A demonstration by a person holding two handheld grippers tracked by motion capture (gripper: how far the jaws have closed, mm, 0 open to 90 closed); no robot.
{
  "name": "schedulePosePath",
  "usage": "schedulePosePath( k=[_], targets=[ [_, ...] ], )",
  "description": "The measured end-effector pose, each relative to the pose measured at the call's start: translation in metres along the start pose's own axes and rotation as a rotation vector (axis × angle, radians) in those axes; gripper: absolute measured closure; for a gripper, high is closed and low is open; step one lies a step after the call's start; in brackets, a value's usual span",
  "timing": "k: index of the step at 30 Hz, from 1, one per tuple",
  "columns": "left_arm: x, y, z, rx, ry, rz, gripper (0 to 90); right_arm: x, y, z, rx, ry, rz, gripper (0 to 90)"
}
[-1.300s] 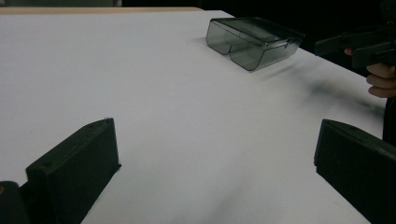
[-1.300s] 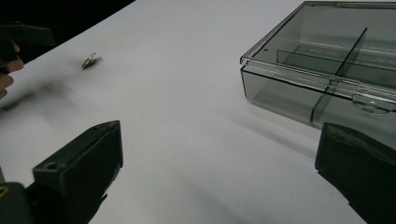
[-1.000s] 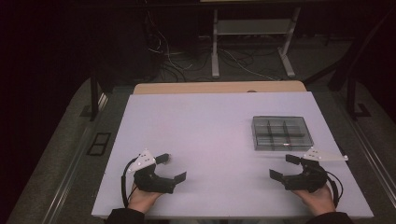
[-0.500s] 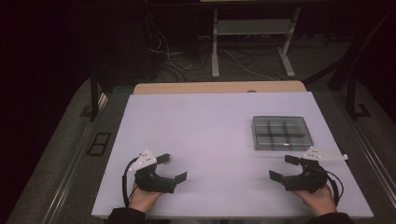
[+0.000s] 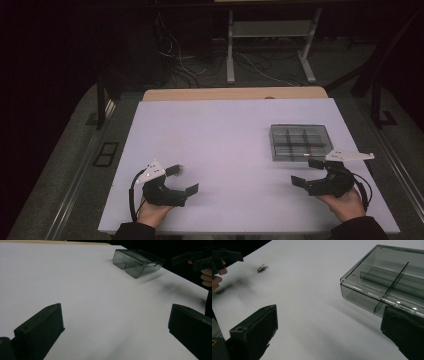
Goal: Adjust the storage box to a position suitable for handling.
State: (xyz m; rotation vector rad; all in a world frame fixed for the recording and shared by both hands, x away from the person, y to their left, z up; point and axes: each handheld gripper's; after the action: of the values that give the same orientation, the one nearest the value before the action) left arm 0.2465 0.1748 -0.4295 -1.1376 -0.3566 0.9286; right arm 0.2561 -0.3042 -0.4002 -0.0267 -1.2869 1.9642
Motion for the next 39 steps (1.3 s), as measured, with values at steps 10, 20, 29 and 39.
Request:
schedulePosePath(
  k=[10,20,29,39],
  targets=[
    [0.000,0.000,0.000,-0.001,0.000,0.001,0.0,-0.007,-0.019,0.001,0.037,0.013,0.026,0.8],
    [0.001,0.000,-0.001,0.001,-0.001,0.002,0.0,-0.022,-0.033,0.005,0.064,0.019,0.014,0.8],
    [0.001,0.000,0.000,0.001,0.001,0.004,0.0,-0.036,-0.043,0.010,0.074,0.026,-0.001,0.8],
    [0.001,0.001,-0.001,0.000,0.001,0.008,0.0,-0.053,-0.053,0.015,0.117,0.042,-0.015,0.8]
  ],
)
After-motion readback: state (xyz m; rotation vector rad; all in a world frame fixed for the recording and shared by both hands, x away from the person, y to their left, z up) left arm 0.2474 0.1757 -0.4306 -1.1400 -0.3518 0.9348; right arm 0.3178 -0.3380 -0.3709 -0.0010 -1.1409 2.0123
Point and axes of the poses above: each handheld gripper's, and its own axes: z roughly backward along the jaws, y roughly out of its underside, x roughly to its left, and after that the axes turned 11 degrees about -y, right-handed
